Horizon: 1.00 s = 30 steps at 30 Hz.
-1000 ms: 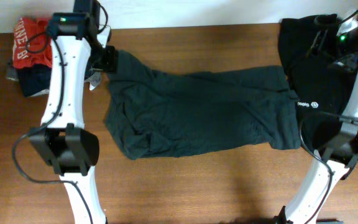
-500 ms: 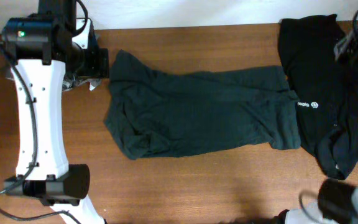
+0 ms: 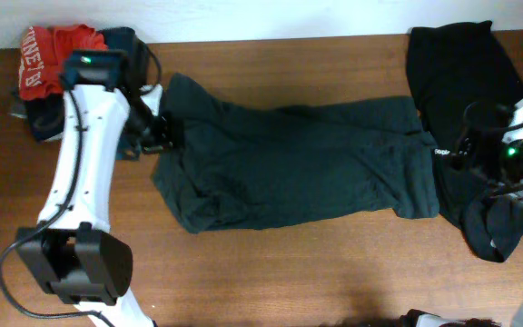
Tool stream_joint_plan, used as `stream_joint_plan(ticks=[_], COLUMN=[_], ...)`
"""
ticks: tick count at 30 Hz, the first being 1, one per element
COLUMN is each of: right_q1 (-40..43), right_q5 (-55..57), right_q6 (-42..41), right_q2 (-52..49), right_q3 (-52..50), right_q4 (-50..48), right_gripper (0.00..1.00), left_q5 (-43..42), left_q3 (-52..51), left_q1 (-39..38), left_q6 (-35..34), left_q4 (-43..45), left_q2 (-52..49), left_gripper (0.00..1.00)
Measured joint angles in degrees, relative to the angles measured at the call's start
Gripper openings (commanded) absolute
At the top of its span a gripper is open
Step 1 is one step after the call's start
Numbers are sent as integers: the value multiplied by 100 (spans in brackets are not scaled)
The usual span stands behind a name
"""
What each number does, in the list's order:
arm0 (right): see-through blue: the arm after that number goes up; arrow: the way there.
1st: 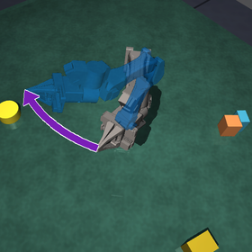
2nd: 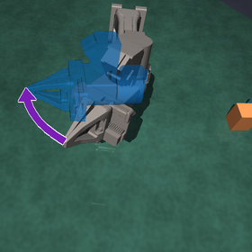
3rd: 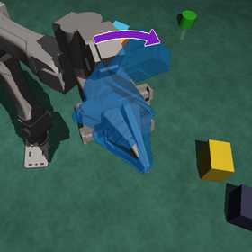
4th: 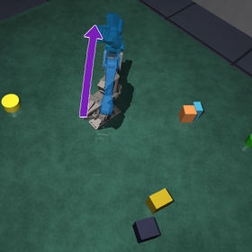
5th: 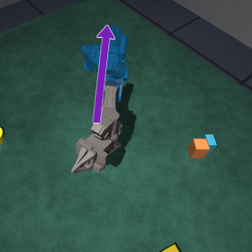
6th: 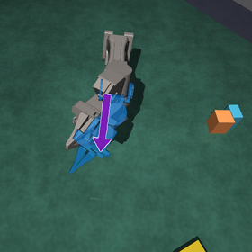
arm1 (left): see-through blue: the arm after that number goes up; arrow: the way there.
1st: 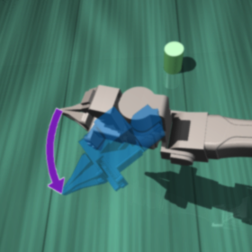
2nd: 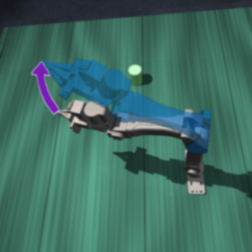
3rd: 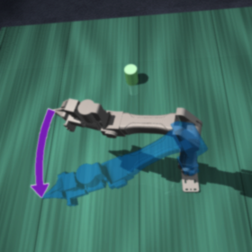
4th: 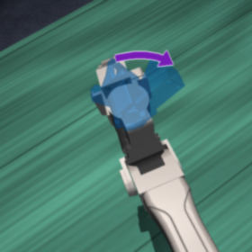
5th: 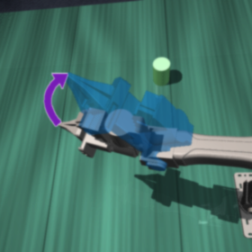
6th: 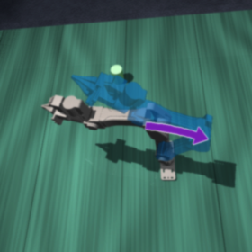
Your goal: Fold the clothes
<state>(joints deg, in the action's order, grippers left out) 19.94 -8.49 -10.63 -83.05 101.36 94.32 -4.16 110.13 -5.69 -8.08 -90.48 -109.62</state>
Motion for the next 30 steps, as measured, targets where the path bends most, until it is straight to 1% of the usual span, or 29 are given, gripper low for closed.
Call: stream_joint_plan(ticks=[1,7,12,14,16,19,22,24,25,30], right_q1=[2,2,2,0,0,0,0,0,0,0], right_q5=[13,52,52,52,55,52,52,52,52,55], right_q6=[2,4,2,2,2,4,7,4,7,11], right_q2=[0,0,0,0,0,0,0,0,0,0], right_q3=[-199,-1300,-1851,-1943,-1967,-1971,-1980,-1985,-1985,-1985], right_q4=[-109,-704,-935,-1025,-1082,-1167,-1220,-1233,-1235,-1237], right_gripper=[92,92,92,92,92,92,92,92,92,92], left_q5=[0,-20,-33,-39,-37,-33,-33,4,39,455], left_q3=[-227,-1843,-2887,-3171,-3331,-3530,-3834,-4022,-4113,-4293], left_q1=[-61,-553,-592,-575,-564,-560,-560,-560,-560,-407], left_q6=[-7,-127,-317,-378,-413,-439,-479,-487,-496,-769], left_q4=[111,1104,1725,1895,2063,2385,2931,3206,3316,3364], left_q2=[0,0,0,0,0,0,0,0,0,13], left_gripper=[82,73,62,56,46,35,23,20,19,18])
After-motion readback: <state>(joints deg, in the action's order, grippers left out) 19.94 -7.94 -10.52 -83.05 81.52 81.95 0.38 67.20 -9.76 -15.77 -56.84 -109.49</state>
